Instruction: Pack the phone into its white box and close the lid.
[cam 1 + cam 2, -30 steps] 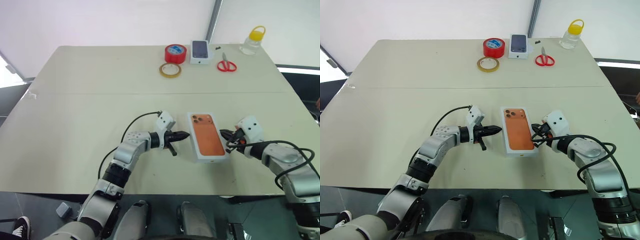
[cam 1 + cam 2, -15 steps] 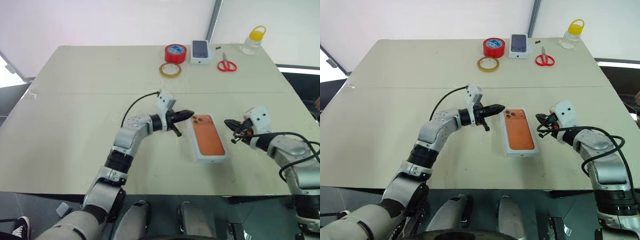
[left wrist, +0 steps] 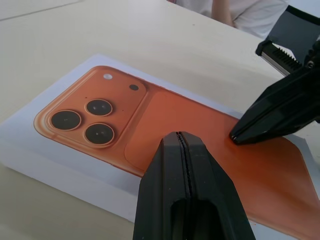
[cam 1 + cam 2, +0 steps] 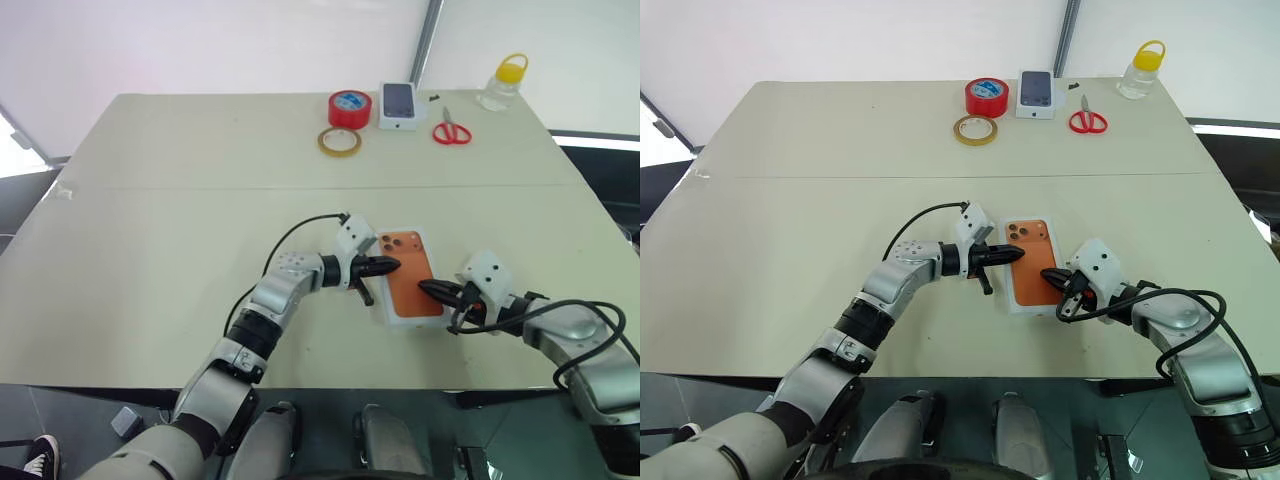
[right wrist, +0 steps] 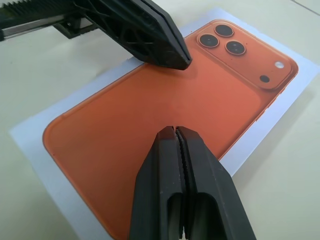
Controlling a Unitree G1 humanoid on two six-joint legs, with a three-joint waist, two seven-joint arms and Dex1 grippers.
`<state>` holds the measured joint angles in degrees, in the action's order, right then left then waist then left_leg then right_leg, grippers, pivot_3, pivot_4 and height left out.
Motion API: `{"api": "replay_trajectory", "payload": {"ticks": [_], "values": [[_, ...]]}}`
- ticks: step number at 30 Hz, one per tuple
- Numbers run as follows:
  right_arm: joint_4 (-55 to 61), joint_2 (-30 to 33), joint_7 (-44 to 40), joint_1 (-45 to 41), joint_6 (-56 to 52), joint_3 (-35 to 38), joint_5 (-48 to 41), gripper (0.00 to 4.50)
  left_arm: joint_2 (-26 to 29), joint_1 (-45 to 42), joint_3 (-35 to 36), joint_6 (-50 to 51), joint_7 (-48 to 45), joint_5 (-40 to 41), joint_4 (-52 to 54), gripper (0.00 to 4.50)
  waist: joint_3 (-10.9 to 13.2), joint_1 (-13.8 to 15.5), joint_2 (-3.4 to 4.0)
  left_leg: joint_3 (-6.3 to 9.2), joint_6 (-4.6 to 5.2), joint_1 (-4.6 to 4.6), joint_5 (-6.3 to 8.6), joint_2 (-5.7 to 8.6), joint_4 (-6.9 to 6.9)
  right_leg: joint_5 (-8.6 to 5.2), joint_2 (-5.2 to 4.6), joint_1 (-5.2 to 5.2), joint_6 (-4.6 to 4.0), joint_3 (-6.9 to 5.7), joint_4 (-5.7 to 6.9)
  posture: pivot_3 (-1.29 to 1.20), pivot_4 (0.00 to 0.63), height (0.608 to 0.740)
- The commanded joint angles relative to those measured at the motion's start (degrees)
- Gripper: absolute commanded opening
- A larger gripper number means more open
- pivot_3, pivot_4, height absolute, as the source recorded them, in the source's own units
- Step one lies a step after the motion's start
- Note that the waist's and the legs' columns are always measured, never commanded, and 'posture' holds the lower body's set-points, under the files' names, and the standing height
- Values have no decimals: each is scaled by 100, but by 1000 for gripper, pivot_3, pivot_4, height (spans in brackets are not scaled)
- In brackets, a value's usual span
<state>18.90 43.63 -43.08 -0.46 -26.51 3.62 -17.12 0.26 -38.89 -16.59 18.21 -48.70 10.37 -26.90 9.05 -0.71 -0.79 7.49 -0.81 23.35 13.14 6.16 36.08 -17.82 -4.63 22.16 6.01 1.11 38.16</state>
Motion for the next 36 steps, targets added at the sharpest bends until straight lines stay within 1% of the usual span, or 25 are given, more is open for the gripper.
{"api": "replay_trajectory", "payload": {"ticks": [1, 5, 8, 11, 13, 16, 18, 20, 21, 23, 25, 26, 28, 30, 31, 33, 34, 36], "values": [[-161, -140, 196, -171, -80, 48, 64, 43, 4, 6, 71, 84, 69, -46, -122, 0, 0, -4, 0, 0, 0, 0, 0, 0, 0, 0, 0, 0, 0, 0, 0, 0, 150, 740], [-520, -497, 583, -947, -276, 400, -177, 43, -220, -431, 462, -119, 391, 98, -417, 0, 2, 3, -1, 0, -1, 2, -1, 1, 2, 1, -1, 6, 0, 1, 3, 0, 150, 740], [-865, -569, 737, -1304, -361, 270, 4, 43, -297, -747, 581, -423, 565, -7, -899, 0, 2, 8, -2, 0, -1, 11, -1, 2, 2, 2, 0, 15, 1, 1, 4, 0, 150, 740], [-1106, -581, 741, -1372, -116, -38, 315, 43, -275, -769, 452, -643, 443, -171, -1204, 0, 2, 17, -1, 0, -13, 11, -8, 2, -6, 1, 0, 16, 2, 0, -1, 0, 150, 740], [-1225, -672, 751, -1384, -209, -118, 325, 43, -283, -703, 384, -533, 368, -222, -1300, 0, 2, 13, -2, 0, -28, 12, -16, 3, -7, 1, -1, 17, 3, 0, -2, 0, 150, 740], [-1299, -677, 653, -1359, -148, -305, 476, 43, -299, -591, 325, -552, 295, -296, -1267, 0, -1, 12, 2, 0, -26, 8, -15, 4, 0, 1, -2, 10, 2, 1, 1, 0, 150, 740], [-1313, -679, 612, -1394, -145, -327, 502, 43, -292, -577, 375, -542, 292, -295, -1268, 0, -1, 11, 2, 0, -3, 6, -2, 4, 1, 1, -2, 7, 2, 1, 2, 0, 150, 740], [-1316, -794, 588, -1523, -360, -143, 248, 43, -255, -578, 466, -420, 167, -185, -1183, 0, -1, 6, 1, 0, -2, 5, -2, 4, 1, 1, -1, 7, 2, 1, 2, 0, 150, 740], [-1307, -873, 534, -1601, -551, 27, -21, 10, -238, -575, 540, -362, 112, -96, -1080, 250, -1, -2, 1, 0, -2, 5, -1, 3, 1, 1, -1, 8, 2, 1, 2, 0, 150, 740], [-1295, -977, 430, -1733, -770, 353, -451, 575, -155, -568, 700, -284, 127, 31, -762, 824, 0, -1, 1, 1, -2, 6, -1, 2, 0, 1, 0, 10, 2, 1, 5, 0, 150, 740], [-1243, -931, 386, -1784, -662, 415, -450, 1340, -19, -522, 815, -170, 196, 92, -323, 1719, 1, -11, 1, 1, -2, 10, -2, 2, 1, 2, -1, 14, 2, 2, 5, 0, 150, 740], [-1160, -937, 347, -1814, -720, 494, -583, 1888, 74, -494, 926, -15, 193, 216, -32, 2240, 1, -17, 1, 1, -3, 11, -2, 2, 0, 2, -1, 17, 2, 4, 5, 0, 150, 740], [-876, -859, 137, -1800, -749, 620, -849, 2856, 525, -376, 1160, 271, 121, 401, 744, 3193, 4, -31, 2, 1, -3, 12, -2, 2, -4, 2, 0, 22, 2, 5, 7, 0, 150, 740], [-674, -727, -94, -1642, -777, 637, -978, 3936, 960, -230, 1314, 536, 42, 533, 1256, 4279, 4, -46, 4, 1, -5, 15, -3, -1, -7, 2, 3, 33, 1, 9, 14, 0, 150, 740], [-625, -680, -168, -1550, -746, 651, -1002, 4433, 1152, -144, 1357, 632, -19, 593, 1452, 4500, 3, -40, 5, 1, -6, 15, -4, -2, -8, 2, 4, 33, 1, 9, 15, 0, 150, 740], [-583, -498, -413, -1249, -632, 668, -998, 4483, 1621, 140, 1587, 1019, -265, 902, 1828, 4500, 2, -12, 6, 1, -6, 13, -4, -3, -7, 2, 4, 29, 1, 9, 13, 0, 150, 740], [-605, -425, -490, -1130, -392, 637, -860, 4483, 1788, 264, 1644, 1146, -298, 966, 1951, 4500, 2, -5, 6, 1, -6, 12, -4, -2, -6, 2, 3, 25, 1, 9, 11, 0, 150, 740], [-670, -465, -606, -1022, -284, 714, -972, 4483, 2020, 568, 1865, 1365, -329, 1227, 2277, 4500, 3, 4, 6, 1, -6, 12, -3, 2, -5, 2, -2, 22, 1, 9, 6, 0, 150, 740]]}}
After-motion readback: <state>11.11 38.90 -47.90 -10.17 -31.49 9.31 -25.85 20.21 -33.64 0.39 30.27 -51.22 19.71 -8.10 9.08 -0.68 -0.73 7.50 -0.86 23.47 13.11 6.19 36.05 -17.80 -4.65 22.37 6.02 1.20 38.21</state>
